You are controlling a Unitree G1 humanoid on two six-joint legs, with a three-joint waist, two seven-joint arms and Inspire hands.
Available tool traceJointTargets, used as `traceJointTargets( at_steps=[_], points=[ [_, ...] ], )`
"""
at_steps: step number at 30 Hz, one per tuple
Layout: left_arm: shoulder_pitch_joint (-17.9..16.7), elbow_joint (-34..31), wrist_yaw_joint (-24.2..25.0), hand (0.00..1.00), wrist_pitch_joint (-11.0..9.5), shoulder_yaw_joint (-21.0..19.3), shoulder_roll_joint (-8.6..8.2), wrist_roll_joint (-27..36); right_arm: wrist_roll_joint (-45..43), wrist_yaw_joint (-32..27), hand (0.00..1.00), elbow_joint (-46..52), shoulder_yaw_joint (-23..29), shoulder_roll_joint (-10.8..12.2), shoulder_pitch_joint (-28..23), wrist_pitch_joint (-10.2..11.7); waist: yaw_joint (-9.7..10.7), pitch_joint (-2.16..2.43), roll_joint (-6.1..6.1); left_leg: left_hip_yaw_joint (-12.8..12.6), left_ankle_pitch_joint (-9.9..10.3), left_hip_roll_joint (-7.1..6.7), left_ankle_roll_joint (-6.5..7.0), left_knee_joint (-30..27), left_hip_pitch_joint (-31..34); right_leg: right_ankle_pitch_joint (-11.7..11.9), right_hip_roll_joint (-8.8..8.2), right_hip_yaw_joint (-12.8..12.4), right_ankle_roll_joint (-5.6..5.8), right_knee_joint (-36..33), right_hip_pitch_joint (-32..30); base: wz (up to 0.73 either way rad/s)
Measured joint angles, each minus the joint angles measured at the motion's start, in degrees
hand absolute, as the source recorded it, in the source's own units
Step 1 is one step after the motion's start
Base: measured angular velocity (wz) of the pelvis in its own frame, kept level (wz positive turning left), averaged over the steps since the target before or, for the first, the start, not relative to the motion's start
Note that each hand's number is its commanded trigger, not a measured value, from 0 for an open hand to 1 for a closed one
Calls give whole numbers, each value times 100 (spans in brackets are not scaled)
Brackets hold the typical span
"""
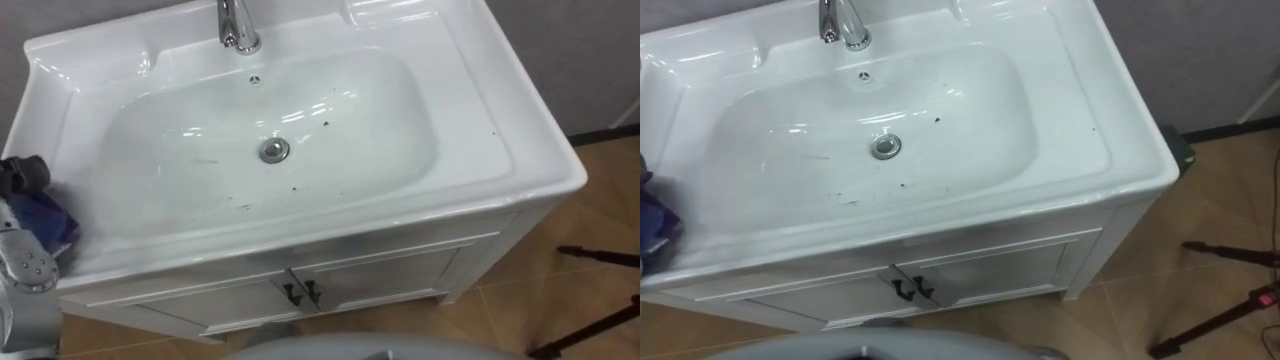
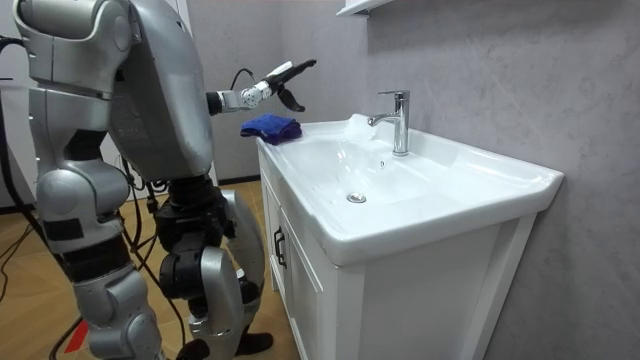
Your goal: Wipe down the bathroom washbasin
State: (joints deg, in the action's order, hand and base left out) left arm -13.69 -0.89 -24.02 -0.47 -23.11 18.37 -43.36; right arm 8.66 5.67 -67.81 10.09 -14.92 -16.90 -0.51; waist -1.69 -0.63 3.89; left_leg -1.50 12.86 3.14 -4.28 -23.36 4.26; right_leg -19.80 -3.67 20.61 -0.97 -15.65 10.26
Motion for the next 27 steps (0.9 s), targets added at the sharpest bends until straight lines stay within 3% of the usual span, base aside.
traceJointTargets(
  at_steps=[4, 9, 17, 21, 27],
  points=[
    [7, -161, -49, 0, -163, 96, -16, 429, 66, -44, 0, 70, -20, 2, 7, 46, 42, -2, 12, -5, 0, 1, 0, 0, -3, 0, -5, -6, 0, -3, -1, 0],
    [18, -271, -53, 0, -358, 108, -159, 902, 237, -72, 0, 101, -207, 7, 21, 79, 125, -2, 7, -15, 0, 2, 0, -1, -2, 0, 5, -15, 0, -7, -9, 0],
    [305, -271, -71, 0, -508, 110, -160, 938, 202, -71, 0, 24, -206, 69, 115, 124, 195, -15, -30, -18, 1, 2, 1, -7, 4, 2, 17, -13, 3, -9, -14, 0],
    [313, -269, -260, 0, -642, 110, -160, 950, 220, -69, 0, 25, -205, 132, 45, 162, 187, -13, -20, -30, 1, 2, 1, -4, 2, 5, 18, -25, 8, 0, -13, 0],
    [312, -181, -466, 0, -660, 49, -160, 935, 99, -124, 0, 21, -173, 135, 6, 165, 107, -9, 22, -30, 1, 1, 1, 2, 9, 5, 21, -8, 8, 2, -14, 0]
  ],
)
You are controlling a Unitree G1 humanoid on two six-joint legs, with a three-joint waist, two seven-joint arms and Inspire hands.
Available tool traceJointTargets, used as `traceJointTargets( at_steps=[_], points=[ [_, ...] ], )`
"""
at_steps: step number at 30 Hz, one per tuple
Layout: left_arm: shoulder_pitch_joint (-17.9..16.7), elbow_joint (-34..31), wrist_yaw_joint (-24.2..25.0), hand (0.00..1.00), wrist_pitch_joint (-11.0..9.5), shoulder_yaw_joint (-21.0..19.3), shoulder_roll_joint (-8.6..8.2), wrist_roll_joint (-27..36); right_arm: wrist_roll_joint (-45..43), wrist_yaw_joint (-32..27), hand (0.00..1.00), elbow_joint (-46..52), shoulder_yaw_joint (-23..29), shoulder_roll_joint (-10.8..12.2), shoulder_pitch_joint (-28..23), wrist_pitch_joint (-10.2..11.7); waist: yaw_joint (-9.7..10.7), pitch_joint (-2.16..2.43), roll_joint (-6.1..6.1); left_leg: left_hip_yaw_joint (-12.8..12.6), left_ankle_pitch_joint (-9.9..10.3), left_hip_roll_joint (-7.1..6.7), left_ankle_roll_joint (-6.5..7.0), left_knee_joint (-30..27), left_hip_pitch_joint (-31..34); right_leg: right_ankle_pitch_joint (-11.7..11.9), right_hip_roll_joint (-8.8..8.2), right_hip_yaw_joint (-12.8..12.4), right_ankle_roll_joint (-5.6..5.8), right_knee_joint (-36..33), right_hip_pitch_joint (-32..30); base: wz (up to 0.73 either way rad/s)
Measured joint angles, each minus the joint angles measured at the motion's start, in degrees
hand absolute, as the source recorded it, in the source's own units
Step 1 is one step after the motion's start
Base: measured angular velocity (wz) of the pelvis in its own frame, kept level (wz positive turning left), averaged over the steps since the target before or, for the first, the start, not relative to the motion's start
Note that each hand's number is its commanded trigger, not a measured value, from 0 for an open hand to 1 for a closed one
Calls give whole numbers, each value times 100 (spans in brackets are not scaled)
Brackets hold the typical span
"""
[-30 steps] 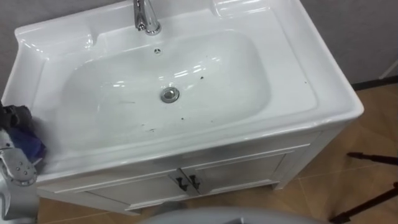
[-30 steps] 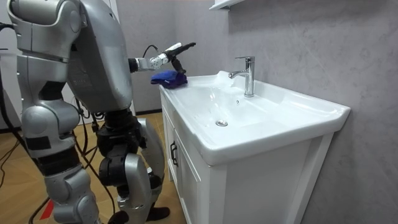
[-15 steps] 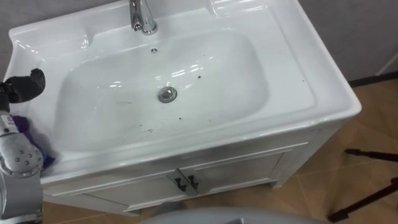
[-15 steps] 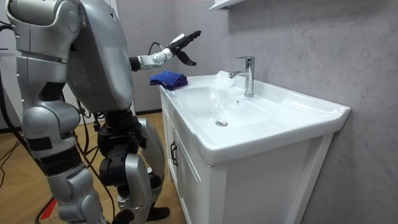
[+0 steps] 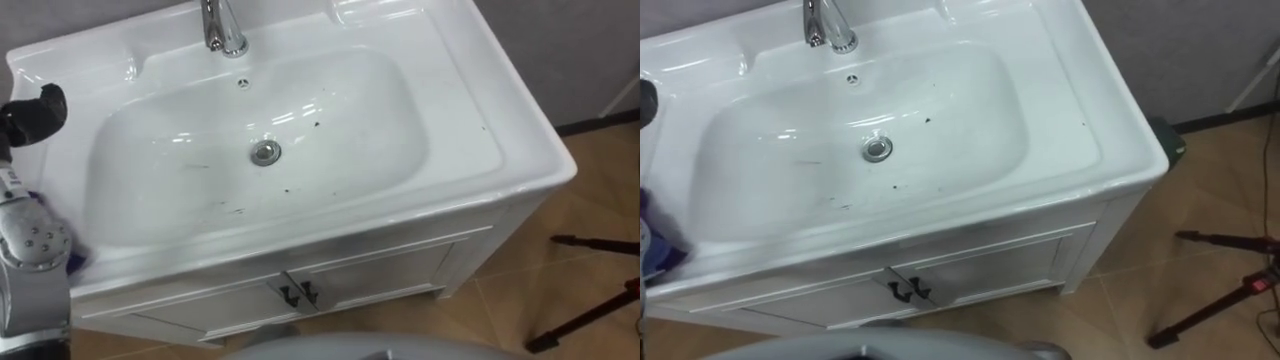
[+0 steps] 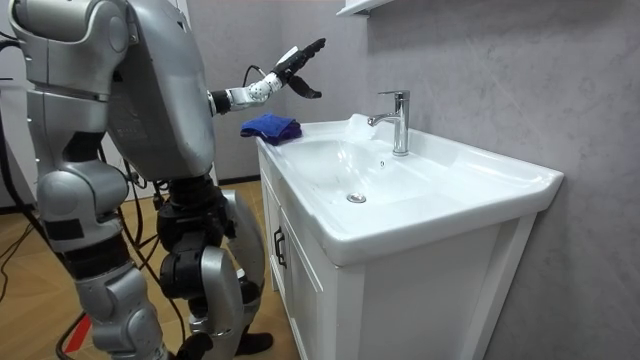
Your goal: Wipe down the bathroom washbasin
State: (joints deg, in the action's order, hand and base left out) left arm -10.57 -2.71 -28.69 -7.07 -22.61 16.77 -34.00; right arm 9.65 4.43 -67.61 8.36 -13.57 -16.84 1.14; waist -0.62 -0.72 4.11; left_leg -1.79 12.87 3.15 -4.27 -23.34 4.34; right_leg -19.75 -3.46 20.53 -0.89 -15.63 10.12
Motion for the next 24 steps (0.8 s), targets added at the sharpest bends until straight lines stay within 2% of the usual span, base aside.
traceJointTargets(
  at_steps=[4, 9, 12, 16, 19, 20, 24],
  points=[
    [1, 1, -1, 0, 4, -353, 11, -25, -127, 6, 0, -42, 92, -10, 4, 1, -38, 7, 15, 0, 0, -1, 0, -1, 0, 0, 2, -15, 0, 5, -5, 0],
    [-12, 104, -368, 0, 0, -951, 20, 75, -144, 6, 0, -52, 191, -8, -46, -17, -261, 39, 53, 13, 0, -9, 0, 13, -6, 0, 4, -9, 0, 11, 4, 0],
    [-47, 130, -492, 0, 9, -1137, 20, 67, -333, -2, 0, -51, 188, -10, -38, -67, -481, 58, 78, 28, 0, -14, 0, 13, -8, -1, 0, -6, 0, 1, 3, 0],
    [-322, 140, -615, 0, 27, -1313, 20, 74, -373, -32, 0, 23, 189, -26, 1, -90, -614, 67, 75, 141, -22, -91, 25, 44, -1, -27, -42, 91, 41, -10, 35, 16],
    [-506, 398, -753, 0, 72, -1378, 24, 82, -371, -73, 0, 23, 190, -47, 36, -105, -694, 70, 50, 278, -24, -163, 29, 7, 5, -44, -72, 191, 69, -3, 98, 19],
    [-603, 493, -770, 0, 80, -1381, 23, 79, -431, -72, 0, 37, 179, -55, 61, -116, -784, 70, 48, 294, -23, -164, 29, 2, 5, -44, -69, 184, 68, -3, 94, 0],
    [-687, 956, -1016, 0, 53, -1523, 24, 73, -491, -60, 0, 257, 162, -87, 80, -118, -976, 88, 21, 492, -24, -209, 29, -23, 62, -47, -64, 304, 67, -5, 95, 11]
  ],
)
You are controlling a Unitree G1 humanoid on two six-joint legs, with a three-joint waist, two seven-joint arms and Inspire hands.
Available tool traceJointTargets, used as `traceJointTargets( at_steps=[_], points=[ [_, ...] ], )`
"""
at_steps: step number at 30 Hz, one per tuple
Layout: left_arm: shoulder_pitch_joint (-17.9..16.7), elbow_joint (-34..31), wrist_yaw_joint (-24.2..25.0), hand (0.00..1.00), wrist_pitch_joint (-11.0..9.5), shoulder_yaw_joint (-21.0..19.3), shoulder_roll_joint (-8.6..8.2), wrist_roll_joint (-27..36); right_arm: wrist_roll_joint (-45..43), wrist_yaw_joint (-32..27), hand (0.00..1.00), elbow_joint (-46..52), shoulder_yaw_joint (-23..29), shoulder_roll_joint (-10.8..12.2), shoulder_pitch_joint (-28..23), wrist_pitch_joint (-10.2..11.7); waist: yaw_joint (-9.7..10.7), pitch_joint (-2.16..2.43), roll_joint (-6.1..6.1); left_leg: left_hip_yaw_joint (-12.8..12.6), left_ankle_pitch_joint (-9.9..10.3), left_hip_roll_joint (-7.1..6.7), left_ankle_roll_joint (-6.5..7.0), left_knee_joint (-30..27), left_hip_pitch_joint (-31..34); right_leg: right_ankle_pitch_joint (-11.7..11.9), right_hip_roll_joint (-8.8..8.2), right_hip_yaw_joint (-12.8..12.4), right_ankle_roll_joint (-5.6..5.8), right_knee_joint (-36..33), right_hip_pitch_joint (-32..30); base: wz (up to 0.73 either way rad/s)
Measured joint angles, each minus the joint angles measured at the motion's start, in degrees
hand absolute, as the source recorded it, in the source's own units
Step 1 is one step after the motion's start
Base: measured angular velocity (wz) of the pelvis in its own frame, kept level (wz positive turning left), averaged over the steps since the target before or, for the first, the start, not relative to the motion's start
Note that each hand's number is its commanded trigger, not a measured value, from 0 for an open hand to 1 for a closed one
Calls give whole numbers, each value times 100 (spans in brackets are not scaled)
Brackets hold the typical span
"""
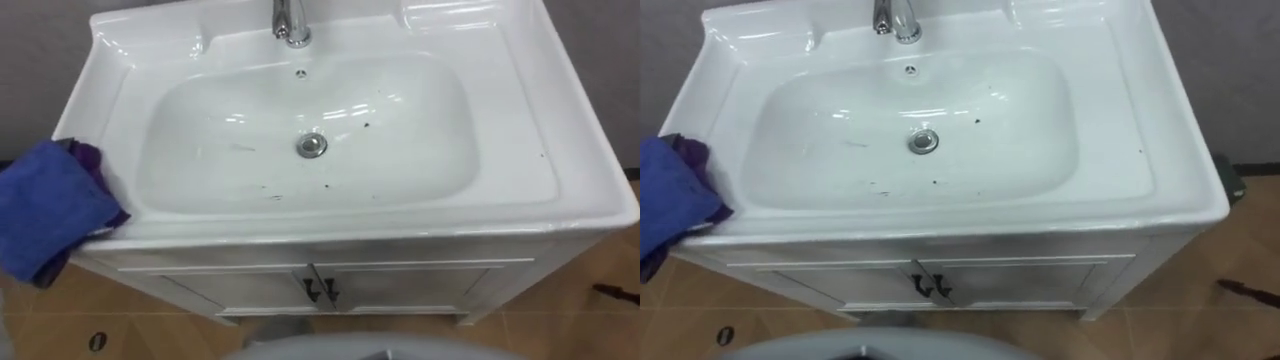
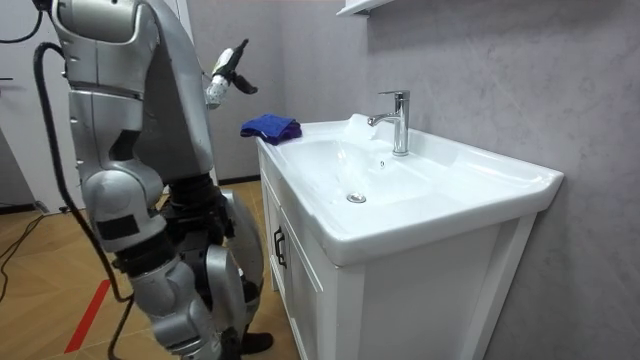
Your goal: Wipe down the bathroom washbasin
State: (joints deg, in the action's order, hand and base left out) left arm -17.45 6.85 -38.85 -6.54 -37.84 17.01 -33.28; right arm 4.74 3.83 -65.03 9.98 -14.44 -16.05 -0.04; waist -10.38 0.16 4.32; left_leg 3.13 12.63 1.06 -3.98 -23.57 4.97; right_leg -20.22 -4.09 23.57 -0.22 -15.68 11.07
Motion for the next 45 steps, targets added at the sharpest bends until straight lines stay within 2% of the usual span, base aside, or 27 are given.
traceJointTargets(
  at_steps=[4, 7, 9, 10, 12, 16, 19, 23, 27, 31, 33, 37, 41, 45],
  points=[
    [-46, 191, -200, 0, 3, -139, 0, 50, -6, 9, 0, 22, -2, -62, 26, 2, -192, 14, -21, 120, -1, -35, -2, -30, 51, -12, 6, 67, 5, -17, 2, 13],
    [-336, 344, -378, 0, -1, -264, 4, 526, -5, -6, 0, 22, -8, -110, 63, 1, -309, 42, -60, 164, -1, -51, -2, -44, 62, -20, 1, 73, 7, -12, -3, 3],
    [-464, 700, -568, 0, 8, -326, -16, 710, 67, -2, 0, 23, -66, -119, 44, -9, -424, 47, -84, 170, -1, -51, -2, -35, 62, -20, -1, 82, 6, -7, 0, 0],
    [-521, 781, -574, 0, 12, -344, -57, 772, 97, 1, 0, 33, -108, -124, 42, -14, -434, 50, -89, 170, -1, -53, -2, -26, 62, -20, -6, 87, 7, -7, -1, 0],
    [-795, 1045, -579, 0, 22, -406, -305, 915, 182, 9, 0, 97, -198, -109, 22, -13, -449, 57, -112, 172, -1, -63, -2, -20, 57, -20, -27, 87, 7, -5, 3, 0],
    [-936, 1711, -608, 0, 11, -349, -448, 1377, 274, -3, 0, 78, -202, -110, 27, -11, -409, 52, -144, 289, -1, -88, -2, -104, 146, -22, -31, 211, 5, 2, 17, 14],
    [-1113, 2454, -656, 0, 14, 40, -508, 1792, 323, 3, 0, 44, -205, -103, 11, -13, -380, 56, -179, 310, -1, -90, -3, -103, 144, -23, -28, 214, 3, 2, 17, 2],
    [-1194, 3499, -376, 0, 108, 451, -544, 2032, 318, 10, 0, 3, -209, -65, -15, -138, -385, 45, -299, 330, -3, -84, -8, -106, 139, -27, -24, 210, -4, 1, 20, 0],
    [-1207, 4396, 43, 0, 248, 983, -569, 2451, 405, 72, 0, -101, -213, -63, 30, -199, -274, 38, -358, 339, -6, -85, -11, -104, 139, -27, -17, 200, -3, 3, 32, 1],
    [-1164, 4981, 377, 0, 310, 1228, -625, 2658, 493, 114, 0, -152, -216, -65, 39, -207, -178, 35, -362, 332, -6, -81, -12, -102, 129, -27, -16, 180, -4, 0, 32, 0],
    [-1132, 5026, 557, 0, 404, 1243, -657, 2717, 680, 127, 0, -194, -338, -66, 51, -210, -114, 23, -392, 333, -53, -103, -18, -28, 110, -27, -40, 228, -4, 6, 32, 5],
    [-993, 4994, 719, 0, 468, 1397, -697, 2729, 662, 232, 0, -266, -428, -64, 94, -236, 55, 4, -416, 323, -90, -123, -15, 12, 128, -28, -68, 310, -4, 13, 17, 7],
    [-770, 4769, 887, 0, 544, 1585, -731, 2682, 638, 255, 0, -285, -428, -10, 82, -264, 346, -31, -489, 295, -92, -146, -12, 14, 137, -26, -73, 387, 7, 88, 81, 8],
    [-615, 4543, 1040, 0, 539, 1865, -729, 2624, 675, 243, 0, -381, -426, 27, 85, -323, 504, -35, -544, 106, -90, -123, -10, 42, 94, -27, -96, 276, 15, 112, 74, -12]
  ],
)
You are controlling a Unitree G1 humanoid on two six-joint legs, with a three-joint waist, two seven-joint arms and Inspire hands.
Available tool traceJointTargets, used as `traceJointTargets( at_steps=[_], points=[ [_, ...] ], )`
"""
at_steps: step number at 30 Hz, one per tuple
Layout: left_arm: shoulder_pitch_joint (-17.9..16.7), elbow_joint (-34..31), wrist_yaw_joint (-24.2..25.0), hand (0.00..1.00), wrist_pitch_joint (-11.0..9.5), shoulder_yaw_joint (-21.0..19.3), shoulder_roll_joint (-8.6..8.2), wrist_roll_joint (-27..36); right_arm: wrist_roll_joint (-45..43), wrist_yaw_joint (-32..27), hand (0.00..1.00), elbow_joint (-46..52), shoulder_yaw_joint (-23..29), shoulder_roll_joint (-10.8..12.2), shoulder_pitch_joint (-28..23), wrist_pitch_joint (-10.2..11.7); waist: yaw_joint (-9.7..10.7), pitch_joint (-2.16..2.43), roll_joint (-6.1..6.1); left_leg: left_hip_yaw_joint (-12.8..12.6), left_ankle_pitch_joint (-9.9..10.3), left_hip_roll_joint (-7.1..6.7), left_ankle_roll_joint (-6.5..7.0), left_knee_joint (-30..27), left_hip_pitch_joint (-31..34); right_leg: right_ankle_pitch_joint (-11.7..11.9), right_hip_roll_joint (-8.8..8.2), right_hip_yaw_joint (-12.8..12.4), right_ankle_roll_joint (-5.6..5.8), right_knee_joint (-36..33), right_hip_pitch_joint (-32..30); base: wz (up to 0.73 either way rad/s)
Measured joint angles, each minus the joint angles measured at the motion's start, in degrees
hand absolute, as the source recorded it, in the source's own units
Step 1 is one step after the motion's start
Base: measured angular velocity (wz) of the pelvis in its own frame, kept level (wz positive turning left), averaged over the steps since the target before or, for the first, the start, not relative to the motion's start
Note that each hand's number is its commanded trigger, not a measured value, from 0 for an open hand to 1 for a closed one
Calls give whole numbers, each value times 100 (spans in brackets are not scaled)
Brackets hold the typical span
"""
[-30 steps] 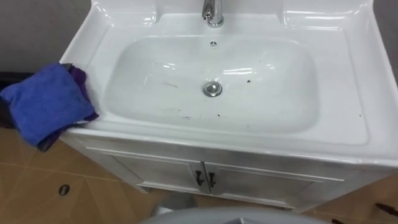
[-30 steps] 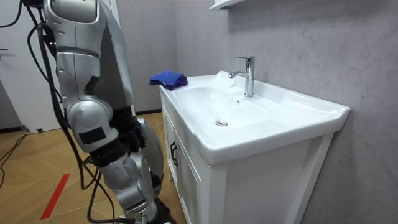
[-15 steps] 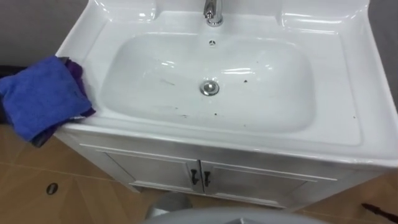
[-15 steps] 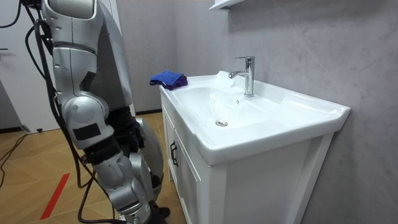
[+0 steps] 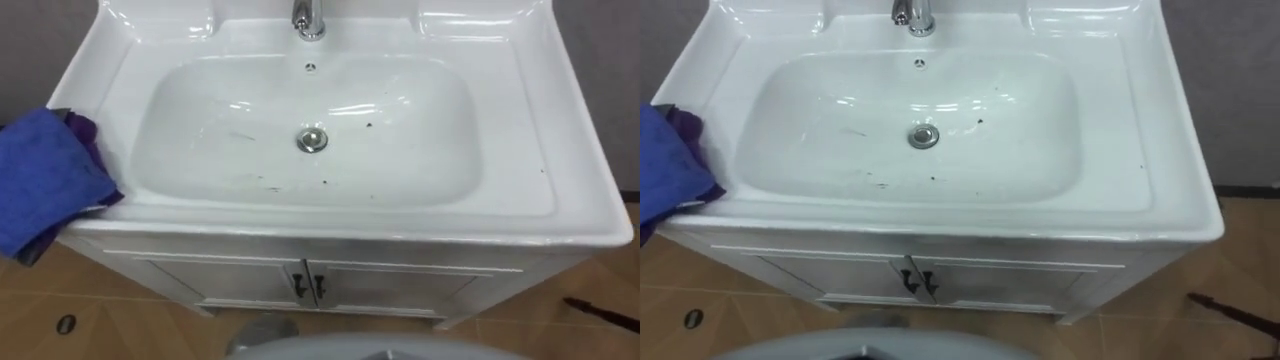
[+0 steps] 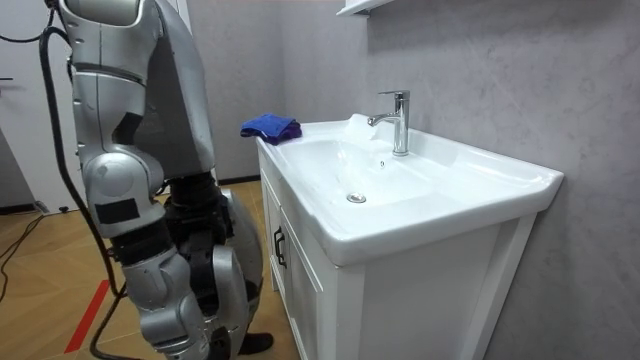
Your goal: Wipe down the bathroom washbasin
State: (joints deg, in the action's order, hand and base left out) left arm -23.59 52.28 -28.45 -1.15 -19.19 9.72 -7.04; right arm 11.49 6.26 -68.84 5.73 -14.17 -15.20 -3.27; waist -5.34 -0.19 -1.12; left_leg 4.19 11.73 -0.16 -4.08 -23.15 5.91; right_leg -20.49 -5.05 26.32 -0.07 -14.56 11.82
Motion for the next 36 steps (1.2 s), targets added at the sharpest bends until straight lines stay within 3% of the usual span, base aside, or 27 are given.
traceJointTargets(
  at_steps=[6, 12, 17, 26, 36],
  points=[
    [171, 25, 96, 0, 40, 455, -20, -366, -13, -19, 0, -208, 4, 147, 81, -69, 224, -7, -123, -243, 1, 44, 1, 178, -153, 30, 24, -161, 16, 84, 38, -14],
    [426, 38, 498, 0, 148, 513, -24, -858, -116, 19, 0, -231, 19, 149, 203, -181, 380, -13, -132, -705, 65, 118, 99, 151, -173, 99, 8, -287, 56, 81, 12, -12],
    [632, 92, 657, 0, 235, 515, -58, -1093, -310, 18, 0, -241, 18, 148, 269, -185, 381, -33, -103, -884, 115, 113, 186, 168, -249, 170, -44, -453, 138, 90, 4, -16],
    [760, 349, 925, 0, 245, 592, -101, -1119, -306, 76, 0, -246, 18, 153, 273, -185, 421, -46, -4, -981, 181, 102, 290, 116, -224, 242, -99, -605, 227, -2, -80, -8],
    [719, 404, 1018, 0, 339, 597, -102, -1115, -304, 144, 0, -243, 7, 169, 260, -198, 508, -37, -5, -1072, 199, 109, 336, 41, -246, 261, -98, -760, 261, 82, -67, -4]
  ],
)
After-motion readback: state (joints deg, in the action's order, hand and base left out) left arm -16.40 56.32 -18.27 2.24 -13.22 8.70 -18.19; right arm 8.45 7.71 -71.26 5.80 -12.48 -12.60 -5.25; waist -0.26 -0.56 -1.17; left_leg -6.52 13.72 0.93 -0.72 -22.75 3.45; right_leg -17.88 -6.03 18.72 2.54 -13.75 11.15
